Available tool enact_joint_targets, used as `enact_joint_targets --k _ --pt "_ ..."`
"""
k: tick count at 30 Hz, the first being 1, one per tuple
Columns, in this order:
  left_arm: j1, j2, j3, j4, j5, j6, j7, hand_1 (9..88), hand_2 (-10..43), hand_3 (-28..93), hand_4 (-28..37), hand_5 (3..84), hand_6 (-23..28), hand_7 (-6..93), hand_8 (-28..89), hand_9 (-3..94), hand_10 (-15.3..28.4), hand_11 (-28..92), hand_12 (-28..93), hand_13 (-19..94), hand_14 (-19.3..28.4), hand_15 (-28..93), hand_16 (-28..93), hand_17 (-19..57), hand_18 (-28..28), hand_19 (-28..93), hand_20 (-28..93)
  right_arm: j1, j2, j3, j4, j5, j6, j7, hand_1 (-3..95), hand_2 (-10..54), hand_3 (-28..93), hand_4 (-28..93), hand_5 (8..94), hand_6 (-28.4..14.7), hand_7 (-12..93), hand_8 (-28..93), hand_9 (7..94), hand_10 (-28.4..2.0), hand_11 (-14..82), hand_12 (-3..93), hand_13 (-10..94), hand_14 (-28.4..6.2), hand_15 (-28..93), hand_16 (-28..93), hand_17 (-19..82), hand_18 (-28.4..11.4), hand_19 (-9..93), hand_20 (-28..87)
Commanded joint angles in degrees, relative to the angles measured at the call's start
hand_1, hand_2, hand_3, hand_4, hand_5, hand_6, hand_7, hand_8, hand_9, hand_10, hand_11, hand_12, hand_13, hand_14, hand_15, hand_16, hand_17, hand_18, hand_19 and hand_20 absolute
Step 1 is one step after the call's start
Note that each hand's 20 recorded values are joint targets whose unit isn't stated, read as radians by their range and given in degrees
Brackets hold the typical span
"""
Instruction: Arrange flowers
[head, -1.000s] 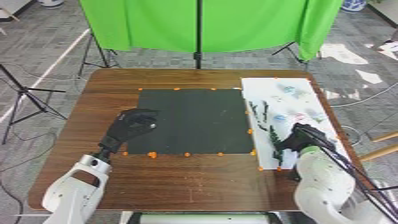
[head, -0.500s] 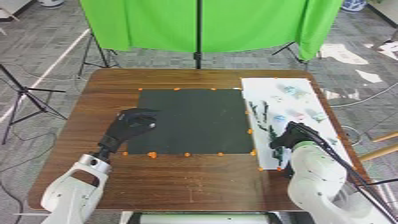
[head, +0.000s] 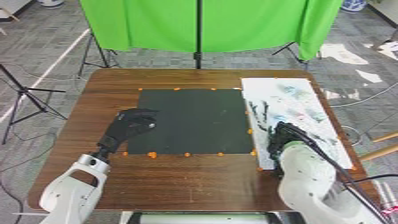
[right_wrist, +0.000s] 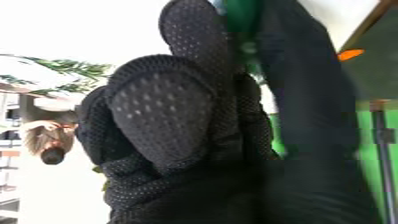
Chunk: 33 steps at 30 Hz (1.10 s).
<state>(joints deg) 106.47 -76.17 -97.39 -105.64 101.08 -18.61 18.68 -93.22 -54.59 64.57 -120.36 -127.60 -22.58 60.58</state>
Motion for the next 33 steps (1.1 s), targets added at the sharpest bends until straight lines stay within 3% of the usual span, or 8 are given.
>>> enact_joint_targets --k 1,4,6,7,17,26,30,33 --pt "0.8 -0.29 -0.24 -0.14 0.09 0.34 -0.65 38.3 -2.3 57 -13.1 51.9 5.3 16.2 -6 52.8 14.0 25 14 43 19.4 29 -2 9.3 15.6 23 22 -4.0 -0.2 -1.1 1.8 -4.0 2.5 -2.1 85.9 -9.5 -19 51 70.1 -3.4 32 29 91.8 -10.6 25.7 41.7 94 1.2 58 19 70 -7.4 88 46" --pt "0.9 -0.24 -0.31 -0.23 -0.22 0.42 -0.72 38.3 -2.4 58 -13.1 51.9 5.2 16.3 -6 52.8 14.0 25 14 43 19.4 29 -2 9.3 15.6 23 22 -4.2 0.2 -1.0 1.7 -4.3 3.7 -2.7 83.8 -9.5 -12 54 68.6 -3.3 36 29 91.2 -9.8 27.1 43.5 94 1.6 59 19 70 -7.2 87 47" --pt "0.8 -0.25 -0.38 -0.17 -0.10 0.38 -0.61 38.3 -2.4 58 -13.1 51.9 5.2 16.3 -6 52.8 14.0 25 14 43 19.5 29 -2 9.3 15.6 23 22 -4.4 0.6 -0.8 1.4 -4.3 5.7 -3.3 65.1 -9.5 42 15 67.7 -3.5 38 29 90.6 -9.7 29.8 43.9 94 1.5 60 19 71 -7.3 86 51" --pt "0.8 -0.18 -0.36 -0.14 -0.15 0.39 -0.55 38.3 -2.4 57 -13.1 51.9 5.3 16.3 -6 52.8 14.0 25 14 43 19.5 29 -2 9.3 15.6 23 22 -4.2 0.7 -0.7 1.3 -4.3 6.3 -3.3 62.6 -9.5 49 11 67.5 -3.6 38 29 90.4 -9.7 30.7 44.0 94 1.5 61 19 71 -7.4 86 51" --pt "0.7 0.37 -0.16 -0.01 -0.88 0.38 -0.61 38.4 -2.3 57 -12.9 51.9 5.3 16.2 -6 52.8 14.2 25 14 43 19.5 30 -2 9.3 15.6 23 22 -3.1 3.4 1.5 -2.3 -2.8 16.2 -5.2 60.0 -9.5 57 11 63.7 -5.2 48 28 89.2 -10.7 37.0 45.8 94 1.9 66 20 73 -7.6 88 52" --pt "1.2 3.19 0.21 0.87 -4.15 1.17 -0.79 38.4 -2.3 57 -12.9 51.9 5.3 16.1 -6 52.7 14.2 25 14 43 19.5 29 -2 9.4 15.5 23 22 0.2 4.8 2.0 -6.7 7.3 24.1 -4.9 59.6 -9.5 58 11 62.5 -5.8 51 27 89.0 -10.9 38.3 45.7 94 2.2 67 19 73 -7.7 89 52" --pt "0.8 5.71 1.29 3.76 -10.68 6.98 0.19 38.2 -2.2 57 -12.8 51.9 5.4 16.1 -6 52.5 14.2 25 14 42 19.5 29 -2 9.4 15.6 23 22 1.6 5.3 1.7 -8.4 10.3 26.4 -4.8 59.4 -9.5 58 11 62.1 -5.8 52 27 88.8 -10.7 38.6 45.7 94 2.2 67 19 73 -7.7 89 52" --pt "0.4 7.41 2.23 6.48 -20.76 13.94 2.13 35.7 -0.5 58 -13.5 51.7 5.6 16.0 -6 51.2 14.3 25 14 41 19.3 29 -2 9.7 15.8 23 22 3.6 5.8 1.5 -8.8 15.6 29.1 -4.8 59.2 -9.5 58 12 61.9 -5.8 53 26 88.8 -10.7 38.7 45.7 94 2.3 67 19 73 -7.7 89 52"
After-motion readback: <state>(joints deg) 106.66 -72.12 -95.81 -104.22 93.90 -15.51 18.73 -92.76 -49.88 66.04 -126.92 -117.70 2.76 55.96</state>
